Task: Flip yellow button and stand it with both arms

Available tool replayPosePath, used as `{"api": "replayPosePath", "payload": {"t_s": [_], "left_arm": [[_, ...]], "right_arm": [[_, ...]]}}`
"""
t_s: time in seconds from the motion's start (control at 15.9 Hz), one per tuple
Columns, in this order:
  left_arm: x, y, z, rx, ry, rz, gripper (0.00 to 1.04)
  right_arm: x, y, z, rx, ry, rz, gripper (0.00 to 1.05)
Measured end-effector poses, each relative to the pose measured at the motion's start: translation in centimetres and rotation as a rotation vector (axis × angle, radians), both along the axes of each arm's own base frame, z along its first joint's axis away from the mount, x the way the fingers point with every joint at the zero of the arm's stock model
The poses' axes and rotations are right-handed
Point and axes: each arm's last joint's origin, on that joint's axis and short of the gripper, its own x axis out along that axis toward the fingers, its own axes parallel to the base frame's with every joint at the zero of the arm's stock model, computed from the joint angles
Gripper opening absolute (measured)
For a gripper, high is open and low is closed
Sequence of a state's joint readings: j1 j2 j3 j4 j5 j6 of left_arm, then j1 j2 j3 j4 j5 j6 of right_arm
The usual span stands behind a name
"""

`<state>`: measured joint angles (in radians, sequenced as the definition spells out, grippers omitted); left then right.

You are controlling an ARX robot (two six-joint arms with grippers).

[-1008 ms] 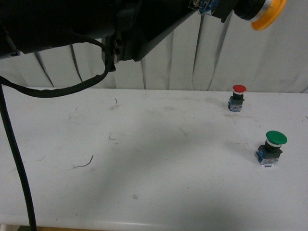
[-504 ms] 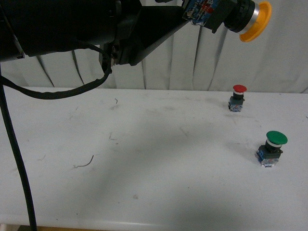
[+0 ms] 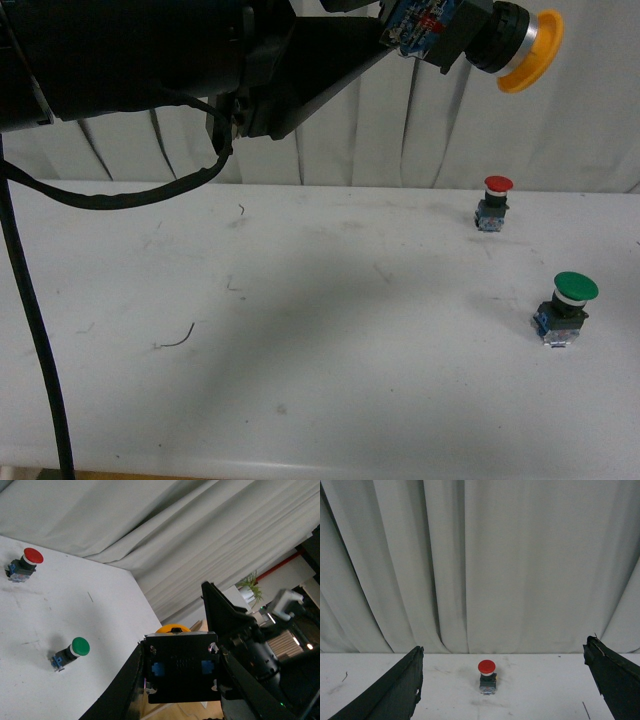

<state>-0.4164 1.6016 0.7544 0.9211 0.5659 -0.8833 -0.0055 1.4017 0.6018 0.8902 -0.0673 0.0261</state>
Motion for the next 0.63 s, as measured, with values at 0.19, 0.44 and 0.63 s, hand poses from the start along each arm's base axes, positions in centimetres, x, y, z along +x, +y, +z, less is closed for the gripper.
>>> {"api": "replayPosePath", "payload": {"t_s": [0.19,0.44,0.63], "left_arm": [[0.0,0.0,0.1,-0.004,-0.009,0.000,0.35],[0.0,0.0,0.1,-0.005,-0.013,-0.004,0.35],[0.0,0.0,0.1,-0.003,-0.007,-0.005,0.35]], "right_arm": [[1.7,1.1,3.0,0.089,-0.064,0.135,0.98],[-0.7,2.2,0.4,0.476,-0.034,0.705,0.98],[1.1,3.6,-4.7,1.032,0.415,0.768,0.98]]}}
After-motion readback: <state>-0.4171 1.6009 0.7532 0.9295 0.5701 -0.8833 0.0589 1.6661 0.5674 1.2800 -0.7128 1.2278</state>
